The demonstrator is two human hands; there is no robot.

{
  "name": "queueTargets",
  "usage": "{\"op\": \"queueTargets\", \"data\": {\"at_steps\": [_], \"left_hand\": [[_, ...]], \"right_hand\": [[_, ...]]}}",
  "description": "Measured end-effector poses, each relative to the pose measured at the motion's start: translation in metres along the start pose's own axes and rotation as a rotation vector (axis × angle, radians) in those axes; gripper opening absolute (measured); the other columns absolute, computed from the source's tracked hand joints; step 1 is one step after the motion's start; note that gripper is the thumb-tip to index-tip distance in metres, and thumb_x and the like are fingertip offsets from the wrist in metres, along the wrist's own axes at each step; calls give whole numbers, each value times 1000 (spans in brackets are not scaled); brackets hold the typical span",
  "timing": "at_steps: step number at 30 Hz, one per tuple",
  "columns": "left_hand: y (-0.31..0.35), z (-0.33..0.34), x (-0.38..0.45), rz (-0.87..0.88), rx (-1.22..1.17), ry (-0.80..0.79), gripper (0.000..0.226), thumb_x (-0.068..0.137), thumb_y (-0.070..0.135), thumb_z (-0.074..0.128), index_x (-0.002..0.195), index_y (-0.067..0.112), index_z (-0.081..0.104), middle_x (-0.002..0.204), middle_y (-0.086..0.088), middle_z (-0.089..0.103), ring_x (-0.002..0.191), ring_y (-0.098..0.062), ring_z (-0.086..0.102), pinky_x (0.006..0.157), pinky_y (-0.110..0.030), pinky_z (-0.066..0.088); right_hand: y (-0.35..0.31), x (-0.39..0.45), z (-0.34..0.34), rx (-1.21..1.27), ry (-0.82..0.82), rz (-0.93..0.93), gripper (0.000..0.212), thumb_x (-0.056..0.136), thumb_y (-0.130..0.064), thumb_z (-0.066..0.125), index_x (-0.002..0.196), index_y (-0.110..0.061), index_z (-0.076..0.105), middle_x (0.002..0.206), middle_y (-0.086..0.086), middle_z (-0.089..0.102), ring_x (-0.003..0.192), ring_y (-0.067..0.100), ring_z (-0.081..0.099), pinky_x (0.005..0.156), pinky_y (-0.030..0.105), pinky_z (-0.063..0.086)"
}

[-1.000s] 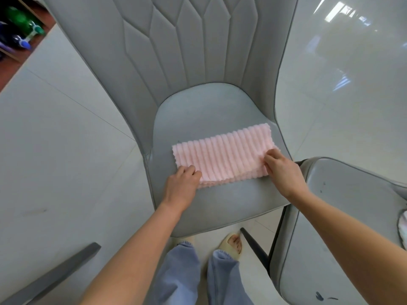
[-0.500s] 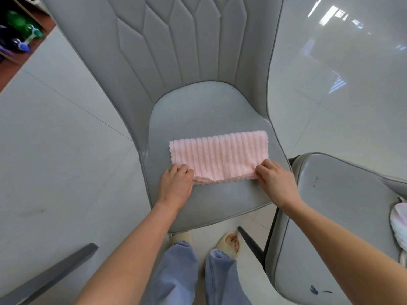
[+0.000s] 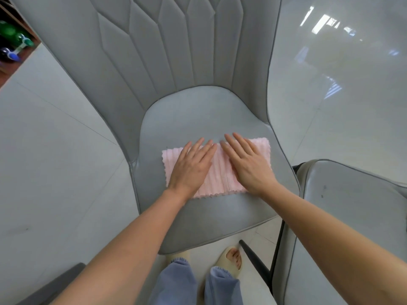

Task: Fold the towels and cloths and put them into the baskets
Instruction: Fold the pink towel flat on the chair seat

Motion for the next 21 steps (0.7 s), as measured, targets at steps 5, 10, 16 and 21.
{"op": "queueTargets", "data": {"at_steps": [5,10,16,21], "left_hand": [[-8,41,-28,-111,24,-224,72,92,57,29,150,14,29,157,-2,27,145,-28,18,114,-52,10],[-13,51,-37,-261,49,-327,84,84,76,19,153,31,6,162,0,1,146,-40,-2,112,-65,-5],[-24,30,-42,-715,-188,-279,87,82,74,1,153,24,-8,160,-9,-16,147,-32,-11,113,-57,-10],[-35,3,-59,-1329,-610,211,52,98,34,47,134,-3,43,136,-22,45,125,-37,44,106,-40,34]], "right_hand": [[-11,-4,40,53,-172,92,57,101,-44,23,153,-20,17,160,3,12,148,23,8,120,37,-3],[3,-19,54,19,-132,409,62,98,-55,13,153,-30,4,161,0,-4,148,24,-9,118,46,-8],[11,-38,42,71,-140,706,60,98,-52,7,153,-29,-5,160,4,-12,147,22,-16,118,47,-10],[-27,-5,23,127,-47,355,54,102,-39,21,153,-21,17,160,4,8,148,21,1,120,37,-7]]}}
Point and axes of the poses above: each hand's wrist, its own x-axis towards the middle knuckle, its own z-axis out of the palm, y = z × x, the point moved 3 cm from there along x, towards the middle knuckle
